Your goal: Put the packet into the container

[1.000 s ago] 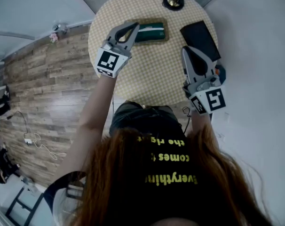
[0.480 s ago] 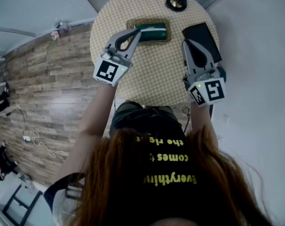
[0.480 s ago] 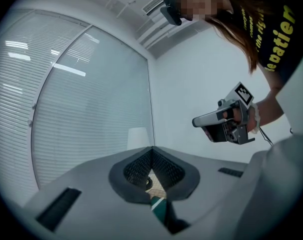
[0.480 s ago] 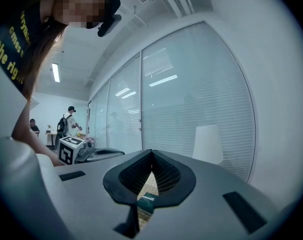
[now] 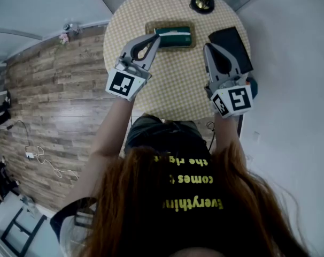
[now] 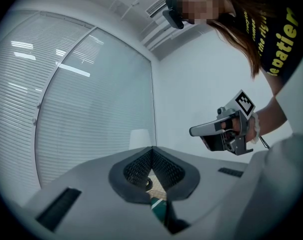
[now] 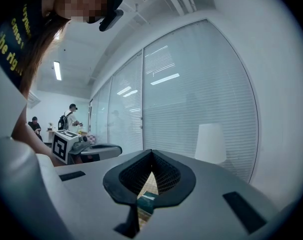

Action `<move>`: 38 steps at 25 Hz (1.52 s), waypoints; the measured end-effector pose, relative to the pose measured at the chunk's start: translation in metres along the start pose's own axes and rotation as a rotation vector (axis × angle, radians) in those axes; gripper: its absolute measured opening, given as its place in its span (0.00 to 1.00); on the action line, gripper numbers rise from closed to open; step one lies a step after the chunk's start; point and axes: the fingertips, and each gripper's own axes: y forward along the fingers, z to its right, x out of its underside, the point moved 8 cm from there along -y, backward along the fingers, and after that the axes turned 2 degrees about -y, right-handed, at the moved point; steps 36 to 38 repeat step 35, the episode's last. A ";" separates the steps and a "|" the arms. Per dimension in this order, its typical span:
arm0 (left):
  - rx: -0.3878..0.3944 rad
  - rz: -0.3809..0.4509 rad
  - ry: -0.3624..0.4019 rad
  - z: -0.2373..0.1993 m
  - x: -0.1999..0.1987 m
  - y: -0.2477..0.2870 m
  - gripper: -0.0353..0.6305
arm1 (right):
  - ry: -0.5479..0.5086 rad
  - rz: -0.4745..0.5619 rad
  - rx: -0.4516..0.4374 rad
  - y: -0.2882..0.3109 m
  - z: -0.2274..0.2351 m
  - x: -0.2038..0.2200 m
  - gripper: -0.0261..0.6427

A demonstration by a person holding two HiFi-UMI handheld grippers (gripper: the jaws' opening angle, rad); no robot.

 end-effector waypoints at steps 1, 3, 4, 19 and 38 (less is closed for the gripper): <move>0.000 0.000 -0.002 0.000 -0.001 0.000 0.05 | -0.002 -0.001 -0.001 0.000 0.000 0.000 0.06; 0.001 0.005 -0.007 0.001 -0.002 0.000 0.05 | -0.003 -0.001 -0.002 0.001 -0.002 0.000 0.06; 0.002 0.008 -0.010 0.001 -0.003 0.000 0.05 | -0.003 -0.001 -0.003 0.001 -0.003 0.000 0.06; 0.012 0.018 -0.017 0.002 -0.007 0.003 0.05 | -0.025 -0.017 -0.002 0.002 -0.006 0.004 0.06; 0.009 0.013 -0.010 0.001 -0.005 0.002 0.05 | -0.021 -0.020 -0.025 0.005 -0.006 0.008 0.06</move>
